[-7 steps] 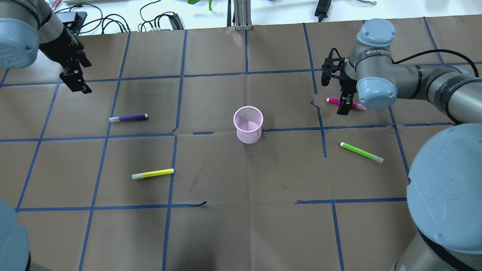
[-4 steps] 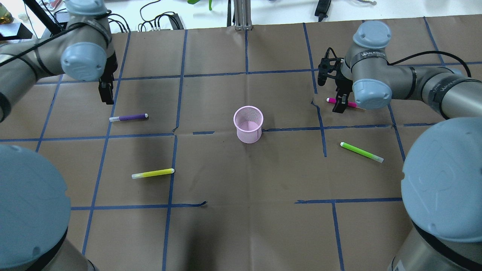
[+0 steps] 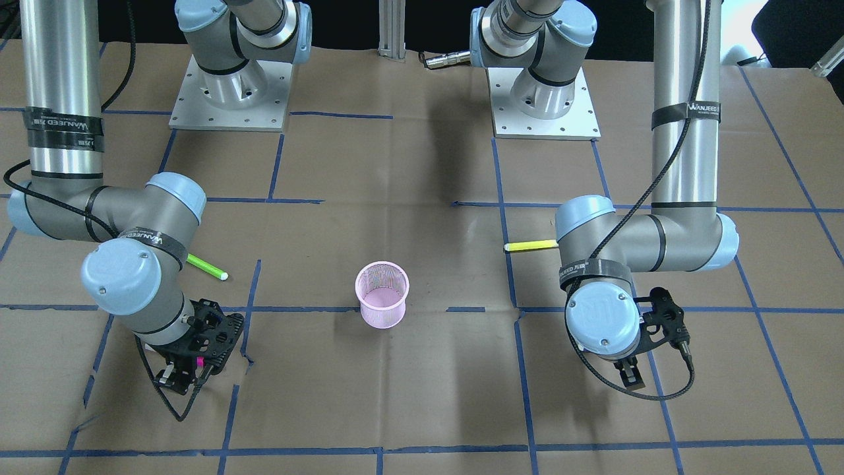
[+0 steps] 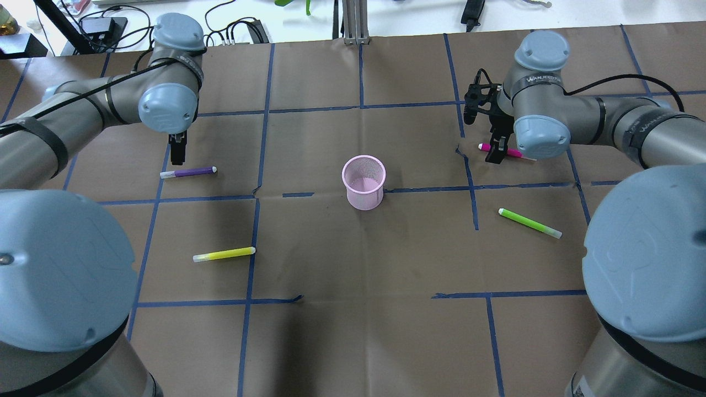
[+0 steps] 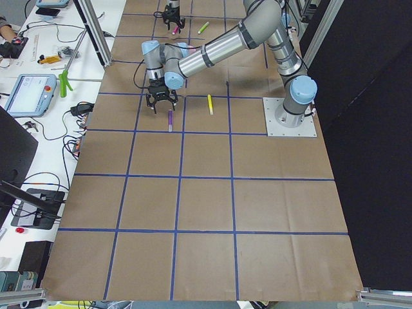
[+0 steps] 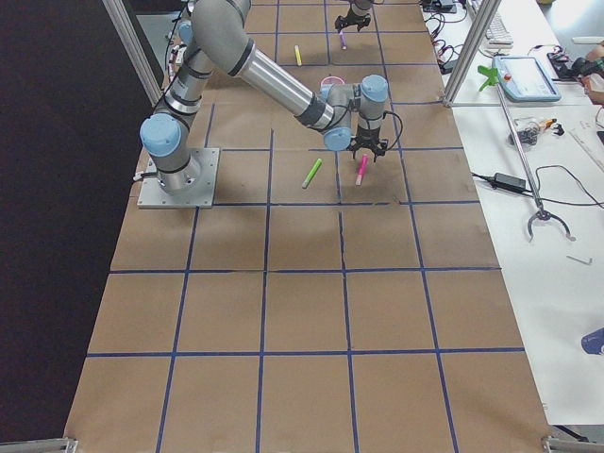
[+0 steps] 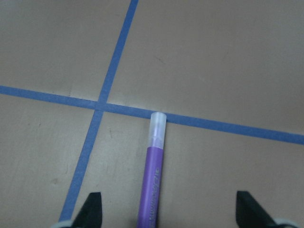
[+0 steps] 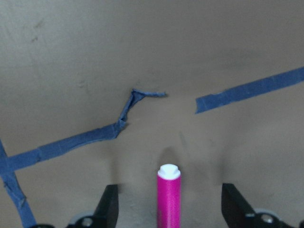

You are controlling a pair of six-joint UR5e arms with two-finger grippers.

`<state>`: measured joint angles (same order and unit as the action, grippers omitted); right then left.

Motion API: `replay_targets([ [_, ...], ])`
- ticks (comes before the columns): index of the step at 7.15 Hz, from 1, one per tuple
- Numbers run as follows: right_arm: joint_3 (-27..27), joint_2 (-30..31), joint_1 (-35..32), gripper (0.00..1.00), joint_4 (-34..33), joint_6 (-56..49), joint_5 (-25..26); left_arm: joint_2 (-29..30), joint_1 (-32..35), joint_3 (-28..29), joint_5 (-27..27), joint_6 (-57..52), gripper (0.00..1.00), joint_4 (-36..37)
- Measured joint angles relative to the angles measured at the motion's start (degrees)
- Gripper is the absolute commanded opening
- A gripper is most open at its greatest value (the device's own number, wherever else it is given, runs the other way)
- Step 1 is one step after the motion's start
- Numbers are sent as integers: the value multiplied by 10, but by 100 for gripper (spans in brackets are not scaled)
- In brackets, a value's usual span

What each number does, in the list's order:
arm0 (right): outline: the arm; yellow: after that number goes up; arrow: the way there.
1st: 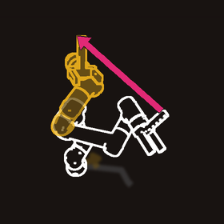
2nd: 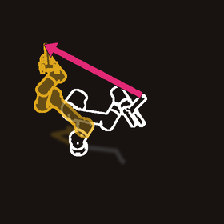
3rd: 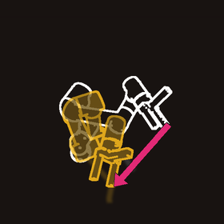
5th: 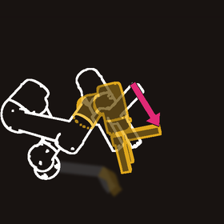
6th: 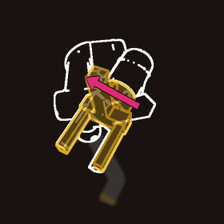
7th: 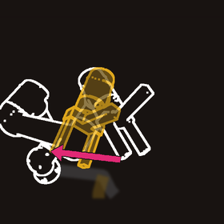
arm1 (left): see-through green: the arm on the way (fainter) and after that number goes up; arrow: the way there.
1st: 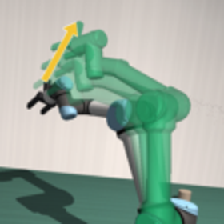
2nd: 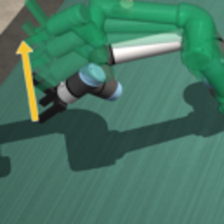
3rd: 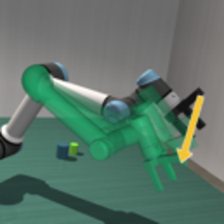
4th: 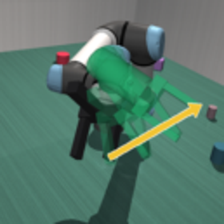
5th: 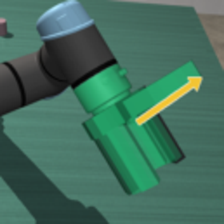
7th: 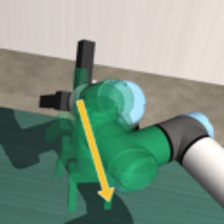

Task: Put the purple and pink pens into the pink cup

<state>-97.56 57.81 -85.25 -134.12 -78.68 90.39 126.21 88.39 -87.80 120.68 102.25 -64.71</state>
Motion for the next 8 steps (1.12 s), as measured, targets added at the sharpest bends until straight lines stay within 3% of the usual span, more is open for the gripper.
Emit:
replay_targets([
  [3,1,-2,-3,62,0,0,4,-1,11,-39,10,22,99,12],
  [5,1,-2,-3,42,0,0,7,-5,12,-57,32,15,99,44],
  [6,1,0,-3,38,0,0,7,-4,11,-59,50,6,99,52],
  [8,1,1,-3,34,0,0,8,1,10,-61,61,-9,99,72],
])
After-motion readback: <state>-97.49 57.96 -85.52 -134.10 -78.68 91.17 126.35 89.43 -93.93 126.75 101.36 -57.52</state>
